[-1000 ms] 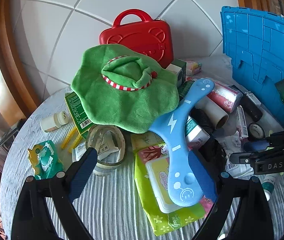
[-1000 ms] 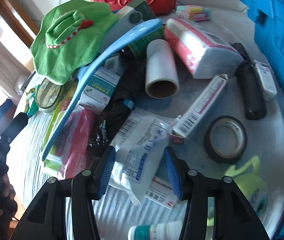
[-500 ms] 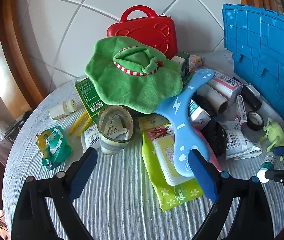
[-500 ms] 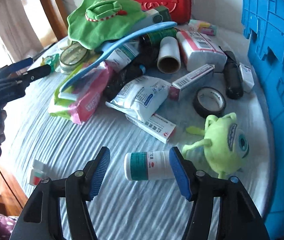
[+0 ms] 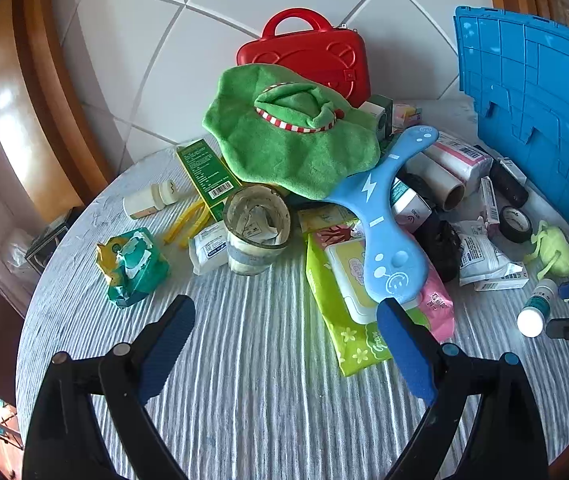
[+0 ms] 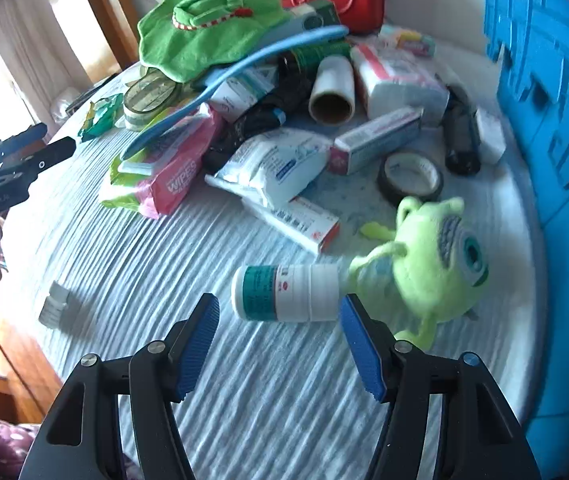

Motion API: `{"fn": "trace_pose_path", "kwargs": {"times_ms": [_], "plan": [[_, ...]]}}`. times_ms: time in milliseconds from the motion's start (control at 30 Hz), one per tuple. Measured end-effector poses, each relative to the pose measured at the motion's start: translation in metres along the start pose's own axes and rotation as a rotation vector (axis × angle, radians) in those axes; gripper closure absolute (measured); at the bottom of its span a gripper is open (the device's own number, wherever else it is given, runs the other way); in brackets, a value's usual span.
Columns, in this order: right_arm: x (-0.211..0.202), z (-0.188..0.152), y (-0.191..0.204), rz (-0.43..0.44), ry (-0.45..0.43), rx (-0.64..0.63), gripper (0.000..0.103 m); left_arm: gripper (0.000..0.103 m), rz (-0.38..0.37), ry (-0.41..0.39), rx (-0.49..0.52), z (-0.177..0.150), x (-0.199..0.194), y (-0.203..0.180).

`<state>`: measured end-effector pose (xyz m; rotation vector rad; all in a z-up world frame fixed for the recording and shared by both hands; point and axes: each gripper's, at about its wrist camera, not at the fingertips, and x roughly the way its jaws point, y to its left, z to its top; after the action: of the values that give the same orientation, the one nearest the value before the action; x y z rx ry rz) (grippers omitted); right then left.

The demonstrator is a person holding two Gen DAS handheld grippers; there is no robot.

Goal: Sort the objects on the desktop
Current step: 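Lower the open right tool around the white-and-green pill bottle, then close the right tool on the pill bottle while the left tool grasps the pink wipes pack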

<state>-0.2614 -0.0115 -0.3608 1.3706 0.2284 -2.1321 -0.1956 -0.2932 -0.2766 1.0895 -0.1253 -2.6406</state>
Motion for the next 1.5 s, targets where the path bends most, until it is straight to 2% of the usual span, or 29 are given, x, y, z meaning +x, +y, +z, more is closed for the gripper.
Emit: {"fn": "trace_pose_path", "kwargs": {"times_ms": [67,167,200,300,333,400,500,633,700,800,900,1033,1133,1267,1400,1500], "plan": [[0.002,-0.002,0.003,-0.017,0.016,-0.018,0.040,0.010,0.006,0.004,-0.012,-0.002,0.000,0.003],[0.012,0.001,0.008,0.002,0.045,-0.039,0.040,0.010,0.015,0.012,-0.025,-0.004,0.002,0.007],[0.015,0.007,0.010,-0.006,0.029,-0.047,0.040,0.010,0.017,0.016,-0.028,-0.005,0.003,0.008],[0.001,0.026,0.010,0.007,-0.091,-0.027,0.040,0.010,0.026,0.020,-0.032,-0.005,0.005,0.010],[-0.002,0.029,0.009,0.011,-0.095,-0.017,0.039,0.010,0.023,0.019,-0.033,-0.005,0.005,0.011],[0.000,0.030,0.004,0.004,-0.055,0.017,0.039,0.010,0.026,0.019,-0.033,-0.004,0.007,0.012],[0.009,0.025,-0.003,0.034,-0.007,0.133,0.038,0.010,0.014,0.020,-0.038,-0.002,0.012,0.013],[0.025,0.029,0.002,-0.003,0.027,0.191,0.039,0.010,-0.003,0.016,-0.012,0.004,0.018,0.012],[0.035,0.030,0.005,-0.004,0.064,0.204,0.054,0.010,-0.009,0.015,0.007,0.005,0.022,0.010],[0.036,0.030,0.020,-0.048,0.061,0.169,0.061,0.010,-0.045,0.033,0.015,0.004,0.030,0.006],[0.038,0.028,0.023,-0.049,0.067,0.172,0.061,0.010,-0.118,0.048,-0.001,0.006,0.038,-0.005],[0.037,0.027,0.015,-0.047,0.071,0.196,0.061,0.010,-0.207,0.065,0.037,0.009,0.047,-0.034],[0.039,0.026,0.011,-0.040,0.074,0.209,0.061,0.010,-0.231,0.101,0.054,0.010,0.062,-0.050],[0.039,0.028,0.009,-0.027,0.081,0.208,0.061,0.010,-0.278,0.149,0.017,0.018,0.083,-0.054],[0.042,0.032,0.004,-0.007,0.090,0.214,0.060,0.010,-0.287,0.165,0.047,0.023,0.095,-0.066],[0.043,0.034,0.005,-0.008,0.093,0.201,0.060,0.010,-0.240,0.150,0.092,0.024,0.099,-0.076]]}}
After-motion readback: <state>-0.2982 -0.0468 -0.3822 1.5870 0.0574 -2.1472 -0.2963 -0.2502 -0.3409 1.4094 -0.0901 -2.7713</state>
